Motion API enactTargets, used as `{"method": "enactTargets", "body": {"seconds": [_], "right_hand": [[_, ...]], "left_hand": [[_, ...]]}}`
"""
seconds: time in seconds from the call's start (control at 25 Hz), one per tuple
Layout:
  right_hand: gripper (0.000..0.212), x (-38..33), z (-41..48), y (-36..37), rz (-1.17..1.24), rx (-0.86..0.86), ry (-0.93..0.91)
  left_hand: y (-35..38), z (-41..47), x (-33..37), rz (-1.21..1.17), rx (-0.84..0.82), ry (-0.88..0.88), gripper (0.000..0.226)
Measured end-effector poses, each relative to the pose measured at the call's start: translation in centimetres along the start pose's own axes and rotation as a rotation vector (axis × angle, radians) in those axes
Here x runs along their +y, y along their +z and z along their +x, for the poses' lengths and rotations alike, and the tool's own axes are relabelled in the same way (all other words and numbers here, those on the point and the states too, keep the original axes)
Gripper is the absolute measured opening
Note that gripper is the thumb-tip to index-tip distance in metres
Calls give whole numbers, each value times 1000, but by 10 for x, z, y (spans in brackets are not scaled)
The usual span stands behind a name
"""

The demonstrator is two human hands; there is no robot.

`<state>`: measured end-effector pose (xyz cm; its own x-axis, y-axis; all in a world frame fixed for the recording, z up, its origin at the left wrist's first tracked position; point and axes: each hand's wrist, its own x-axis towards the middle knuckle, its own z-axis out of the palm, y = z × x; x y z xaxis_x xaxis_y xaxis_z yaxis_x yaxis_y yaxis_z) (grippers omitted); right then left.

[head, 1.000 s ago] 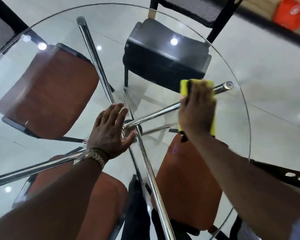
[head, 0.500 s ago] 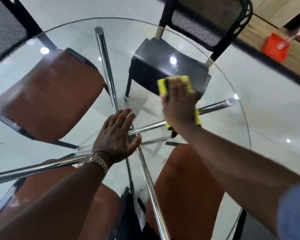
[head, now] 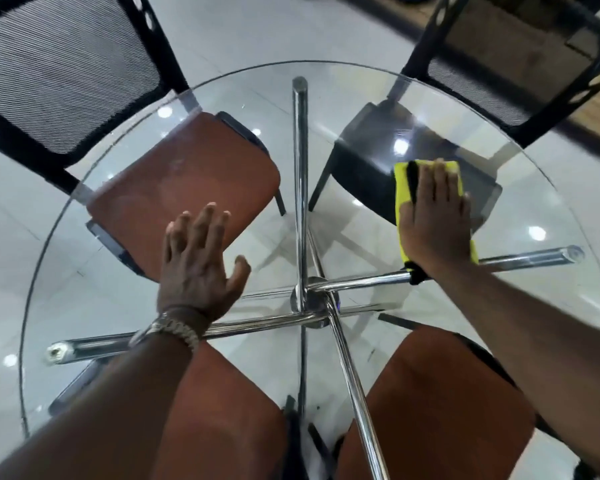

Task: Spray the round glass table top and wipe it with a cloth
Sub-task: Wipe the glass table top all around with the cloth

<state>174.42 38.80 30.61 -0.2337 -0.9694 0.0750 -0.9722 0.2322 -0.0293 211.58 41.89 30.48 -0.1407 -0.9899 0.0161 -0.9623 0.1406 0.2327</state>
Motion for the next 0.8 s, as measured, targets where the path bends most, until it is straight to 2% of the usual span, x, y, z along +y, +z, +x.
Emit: {"method": "enactTargets", "body": {"seconds": [0.08,0.12,0.24,0.28,0.36,0.4,0.44,0.48,0.52,0.6,0.68,0.72,0.8], "right_hand": [[68,-26,17,-5,25,-17,-168],[70,-38,45,-4,49,-26,-166],[76,-99,130,1,108,-77,29],[75,-131,132,4,81,-64,-8],[69,-182,91,1,85,-70,-354],[67,-185,60,-3,97,-99,-533],[66,-170,32,-5,109,-134,-628],[65,-145,13,-8,120,-132,-647],[64,-117,7,-10,128,-99,-593],[64,-80,37,-5,100,-55,-327],[66,-98,100,0,65,-52,-80],[65,-125,130,3,77,-46,-49],[61,-200,152,8,81,-50,-177]], "left_hand": [[0,0,6,1,-24,25,75],[1,1,5,-4,-22,28,75],[5,3,0,11,-13,3,75],[6,4,0,14,-16,3,75],[4,4,1,19,-26,7,75],[2,4,1,15,-26,4,75],[0,3,1,12,-28,0,75],[-2,3,0,11,-36,-1,75],[-3,5,1,10,-49,4,75],[-2,6,2,10,-58,4,75],[1,6,0,9,-40,-2,75],[2,6,-1,9,-32,0,75],[2,5,-2,-10,-21,-4,75]]}}
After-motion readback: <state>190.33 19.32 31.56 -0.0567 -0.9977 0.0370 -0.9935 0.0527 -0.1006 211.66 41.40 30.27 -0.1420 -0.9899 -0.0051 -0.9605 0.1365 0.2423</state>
